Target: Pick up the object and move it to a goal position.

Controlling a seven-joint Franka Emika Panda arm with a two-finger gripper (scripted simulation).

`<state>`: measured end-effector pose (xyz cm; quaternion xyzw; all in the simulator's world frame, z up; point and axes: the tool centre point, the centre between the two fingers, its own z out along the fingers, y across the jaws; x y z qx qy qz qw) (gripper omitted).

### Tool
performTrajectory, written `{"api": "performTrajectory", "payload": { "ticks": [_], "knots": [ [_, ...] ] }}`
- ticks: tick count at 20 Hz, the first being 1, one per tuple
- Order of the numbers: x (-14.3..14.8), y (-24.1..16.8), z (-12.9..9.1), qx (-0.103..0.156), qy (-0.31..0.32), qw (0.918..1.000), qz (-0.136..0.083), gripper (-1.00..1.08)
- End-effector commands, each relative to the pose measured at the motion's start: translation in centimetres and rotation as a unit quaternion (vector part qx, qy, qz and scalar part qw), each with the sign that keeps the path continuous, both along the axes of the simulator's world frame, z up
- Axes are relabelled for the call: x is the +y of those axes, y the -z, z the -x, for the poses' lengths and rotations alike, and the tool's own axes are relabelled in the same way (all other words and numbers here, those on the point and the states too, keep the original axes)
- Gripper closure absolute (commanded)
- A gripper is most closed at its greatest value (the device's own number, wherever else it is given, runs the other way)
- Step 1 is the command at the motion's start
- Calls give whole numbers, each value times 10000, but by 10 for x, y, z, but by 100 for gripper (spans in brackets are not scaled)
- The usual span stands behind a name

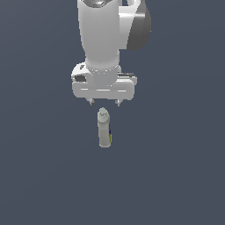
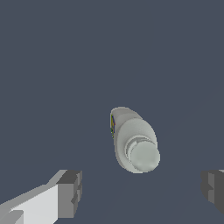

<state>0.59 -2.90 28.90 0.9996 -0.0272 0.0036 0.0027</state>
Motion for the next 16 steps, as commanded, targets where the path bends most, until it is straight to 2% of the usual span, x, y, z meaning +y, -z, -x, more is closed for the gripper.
{"api": "performTrajectory", "payload": {
  "ticks": [1, 10, 16],
  "knots": [
    [-4, 5, -5, 19, 49, 10000, -17, -92],
    [-7, 11, -8, 36, 80, 10000, -25, -92],
    [-7, 35, -8, 36, 82, 10000, -26, -92]
  ]
}}
